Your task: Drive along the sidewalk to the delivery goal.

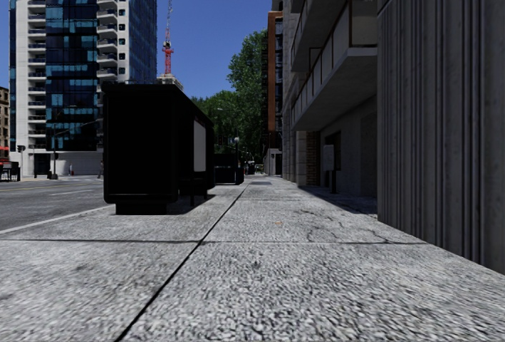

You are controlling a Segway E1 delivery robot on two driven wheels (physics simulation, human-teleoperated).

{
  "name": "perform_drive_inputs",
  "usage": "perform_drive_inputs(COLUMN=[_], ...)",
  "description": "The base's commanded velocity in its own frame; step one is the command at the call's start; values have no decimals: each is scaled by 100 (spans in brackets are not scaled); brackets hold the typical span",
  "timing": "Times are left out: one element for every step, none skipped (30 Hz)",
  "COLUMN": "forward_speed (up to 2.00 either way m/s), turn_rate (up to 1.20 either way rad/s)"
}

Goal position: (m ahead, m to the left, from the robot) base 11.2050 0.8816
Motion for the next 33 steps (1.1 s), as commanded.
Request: perform_drive_inputs(forward_speed=[200,200,200,200,200,200,200,200,200,200,200,200,200,200,200,200,200,200,200,200,200,200,200,200,200,200,200,200,200,200,200,200,200], turn_rate=[0,2,4,5,5,7,7,9,13,16,18,19,21,22,23,23,23,23,23,23,23,24,24,24,24,22,22,21,21,21,21,8,8])
